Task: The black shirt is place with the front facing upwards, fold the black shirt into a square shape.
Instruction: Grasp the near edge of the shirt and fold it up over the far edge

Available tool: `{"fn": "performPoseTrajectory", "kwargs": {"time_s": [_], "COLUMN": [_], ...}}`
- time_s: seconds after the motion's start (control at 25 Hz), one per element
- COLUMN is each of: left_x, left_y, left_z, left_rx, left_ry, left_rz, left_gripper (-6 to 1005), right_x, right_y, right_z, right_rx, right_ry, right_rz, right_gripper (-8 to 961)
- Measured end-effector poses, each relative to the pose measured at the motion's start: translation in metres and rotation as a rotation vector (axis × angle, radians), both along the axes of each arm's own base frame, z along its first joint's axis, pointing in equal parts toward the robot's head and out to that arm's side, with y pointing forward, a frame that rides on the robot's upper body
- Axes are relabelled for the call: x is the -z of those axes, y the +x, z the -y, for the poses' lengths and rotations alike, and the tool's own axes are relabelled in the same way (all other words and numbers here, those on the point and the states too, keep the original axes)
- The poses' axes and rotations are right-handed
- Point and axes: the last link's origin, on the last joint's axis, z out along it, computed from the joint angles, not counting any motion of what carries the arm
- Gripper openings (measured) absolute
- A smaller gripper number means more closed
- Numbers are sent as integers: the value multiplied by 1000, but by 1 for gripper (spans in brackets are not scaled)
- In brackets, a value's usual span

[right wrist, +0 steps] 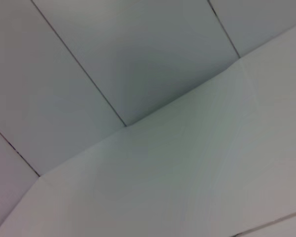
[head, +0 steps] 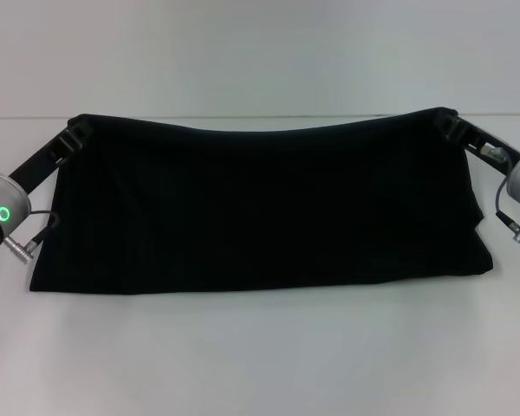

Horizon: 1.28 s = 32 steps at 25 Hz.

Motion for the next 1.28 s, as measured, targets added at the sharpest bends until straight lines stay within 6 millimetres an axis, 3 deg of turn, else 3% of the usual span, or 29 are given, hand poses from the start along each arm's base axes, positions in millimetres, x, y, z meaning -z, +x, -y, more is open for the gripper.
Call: {"fn": "performPoseTrajectory", "kwargs": {"time_s": [0.72,0.96,1.04,1.16,1.28], "left_x": [12,20,22,23,23], "left_y": [8,11,11,11,9], "left_z": [-7,-5,-5,-5,-4], "left_rx": [-42,-36,-38,-38,-45], "left_ry": [95,124,123,121,124], "left_rz": [33,-9,-11,-14,-10], "left_gripper": [71,71,245,359,474], "right_x": [7,10,10,8,7], "right_y": [-10,-11,-9,-7,-6], "right_z": [-8,-7,-7,-6,-6], "right_rx": [-31,-30,-22,-9,-1], "right_ry": [40,57,63,74,79], "right_rz": [106,117,109,97,93], "right_gripper": [75,207,251,317,448]}}
